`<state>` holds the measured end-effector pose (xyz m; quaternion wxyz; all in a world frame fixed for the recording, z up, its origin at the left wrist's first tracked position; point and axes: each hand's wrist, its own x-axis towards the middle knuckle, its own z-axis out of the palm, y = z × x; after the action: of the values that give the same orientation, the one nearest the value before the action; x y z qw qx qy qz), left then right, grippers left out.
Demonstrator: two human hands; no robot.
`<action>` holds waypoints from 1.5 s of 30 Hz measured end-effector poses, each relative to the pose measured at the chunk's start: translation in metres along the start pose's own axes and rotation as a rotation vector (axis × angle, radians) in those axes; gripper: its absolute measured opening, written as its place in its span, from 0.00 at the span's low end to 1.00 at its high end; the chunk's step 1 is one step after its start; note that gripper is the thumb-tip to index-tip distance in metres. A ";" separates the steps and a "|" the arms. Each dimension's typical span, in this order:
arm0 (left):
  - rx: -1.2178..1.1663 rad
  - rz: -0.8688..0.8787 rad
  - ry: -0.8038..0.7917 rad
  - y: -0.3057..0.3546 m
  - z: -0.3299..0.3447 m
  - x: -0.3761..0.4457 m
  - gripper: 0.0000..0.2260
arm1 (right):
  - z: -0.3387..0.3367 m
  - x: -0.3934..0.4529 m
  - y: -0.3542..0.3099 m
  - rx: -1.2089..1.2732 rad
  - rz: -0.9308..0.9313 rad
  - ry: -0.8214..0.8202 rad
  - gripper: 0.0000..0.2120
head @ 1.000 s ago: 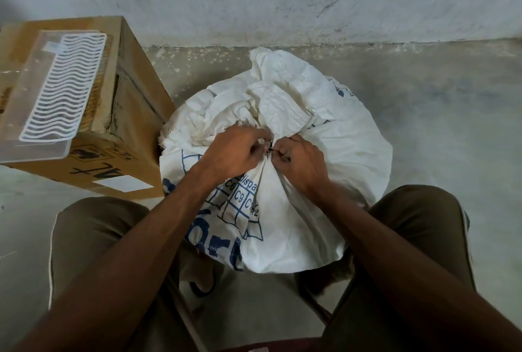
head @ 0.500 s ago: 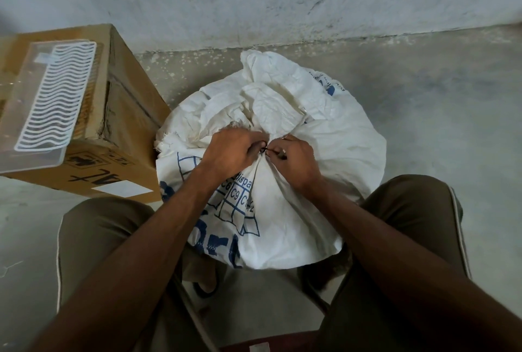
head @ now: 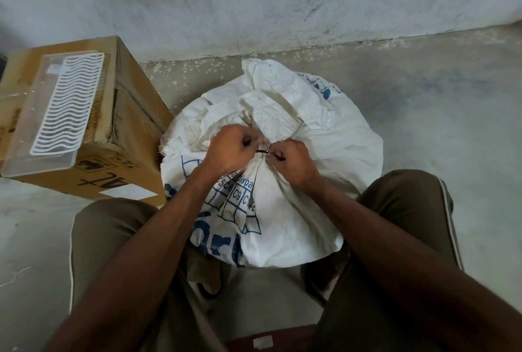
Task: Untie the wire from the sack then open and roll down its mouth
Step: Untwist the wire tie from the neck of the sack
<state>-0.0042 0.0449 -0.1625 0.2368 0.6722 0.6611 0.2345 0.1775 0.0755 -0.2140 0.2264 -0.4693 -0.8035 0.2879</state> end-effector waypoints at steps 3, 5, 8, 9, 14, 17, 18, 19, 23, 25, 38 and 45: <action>-0.141 -0.060 0.149 -0.003 -0.015 0.000 0.05 | -0.001 0.002 0.004 0.036 0.015 0.020 0.07; -0.068 -0.073 0.126 -0.007 -0.021 -0.005 0.05 | -0.001 0.002 0.004 0.067 0.021 0.042 0.04; 0.004 -0.057 0.048 -0.015 -0.024 -0.013 0.05 | -0.003 0.001 0.004 0.126 0.029 0.101 0.02; -0.042 -0.068 0.035 -0.017 -0.025 -0.014 0.05 | -0.003 0.001 0.004 0.143 0.034 0.116 0.02; -0.288 -0.054 -0.022 -0.020 -0.020 -0.014 0.05 | -0.004 0.005 0.002 0.183 0.045 0.152 0.03; -0.314 -0.121 -0.037 -0.020 -0.012 -0.011 0.16 | -0.003 0.007 0.000 0.179 0.051 0.145 0.03; -0.304 -0.124 -0.038 -0.018 -0.009 -0.010 0.17 | -0.003 0.007 0.001 0.181 0.056 0.145 0.03; -0.282 -0.107 -0.028 -0.017 -0.005 -0.011 0.17 | -0.003 0.007 0.002 0.188 0.062 0.145 0.03; 0.030 0.118 0.044 -0.009 0.004 -0.010 0.07 | -0.003 0.007 0.003 0.223 0.059 0.133 0.03; 0.092 0.145 0.087 -0.006 0.005 -0.009 0.08 | -0.003 0.008 0.002 0.223 0.056 0.124 0.03; -0.197 -0.243 0.197 -0.007 -0.002 -0.012 0.10 | -0.007 0.003 -0.008 0.090 -0.146 0.194 0.06; -0.391 -0.426 0.060 -0.013 -0.007 -0.010 0.12 | -0.013 0.002 -0.019 -0.079 -0.113 0.148 0.06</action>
<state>-0.0188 0.0352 -0.1653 0.3864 0.4526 0.7362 0.3223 0.1727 0.0735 -0.1919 0.2824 -0.4518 -0.8205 0.2073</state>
